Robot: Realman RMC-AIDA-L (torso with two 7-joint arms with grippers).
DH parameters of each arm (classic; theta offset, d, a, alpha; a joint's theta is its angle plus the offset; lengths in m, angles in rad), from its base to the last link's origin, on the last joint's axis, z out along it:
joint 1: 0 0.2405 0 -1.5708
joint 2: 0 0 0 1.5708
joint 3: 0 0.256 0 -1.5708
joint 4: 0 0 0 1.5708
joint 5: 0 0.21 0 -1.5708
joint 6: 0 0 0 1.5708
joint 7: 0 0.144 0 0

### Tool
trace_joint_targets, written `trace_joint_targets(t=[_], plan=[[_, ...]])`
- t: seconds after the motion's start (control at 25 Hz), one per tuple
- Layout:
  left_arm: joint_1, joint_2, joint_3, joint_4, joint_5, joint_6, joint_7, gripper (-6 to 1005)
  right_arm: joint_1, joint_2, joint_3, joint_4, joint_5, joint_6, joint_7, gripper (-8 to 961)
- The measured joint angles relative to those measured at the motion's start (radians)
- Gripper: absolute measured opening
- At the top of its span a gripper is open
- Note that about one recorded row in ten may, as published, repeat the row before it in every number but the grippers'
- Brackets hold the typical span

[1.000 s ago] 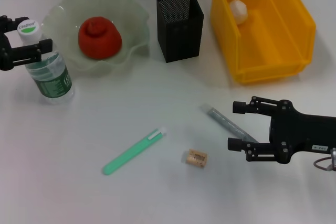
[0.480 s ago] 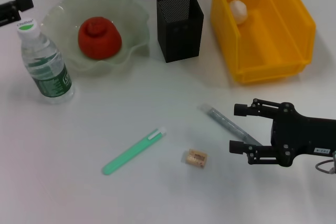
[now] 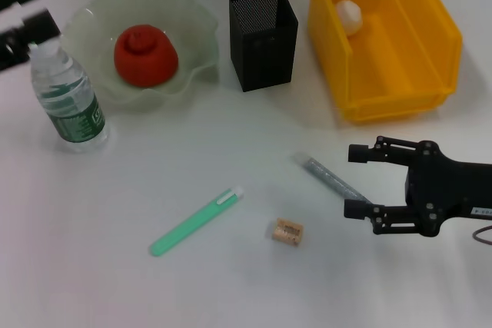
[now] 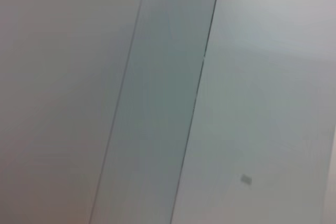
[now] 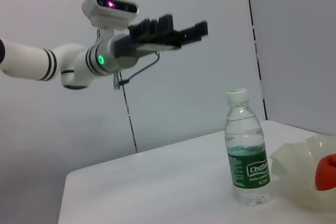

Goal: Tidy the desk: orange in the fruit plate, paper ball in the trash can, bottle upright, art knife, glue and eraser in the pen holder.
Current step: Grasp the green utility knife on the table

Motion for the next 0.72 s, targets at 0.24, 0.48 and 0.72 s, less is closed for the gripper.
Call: trace_joint_targets(t=[0.24,0.48,0.72], plan=[[0.000,-0.021,0.019,-0.072,0.119,-0.008,0.138,787,0.012,-0.010,-0.006,-0.016,-0.003,-0.005,0.046,808],[-0.036,-0.057,0.064,-0.017,0.265,-0.054,0.119,786,0.013,-0.011,-0.009,-0.018,-0.005,-0.002,0.048,808],[-0.078,-0.084,0.159,0.131,0.361,-0.119,-0.035,785,0.007,-0.011,-0.009,-0.018,-0.006,0.003,0.044,808]])
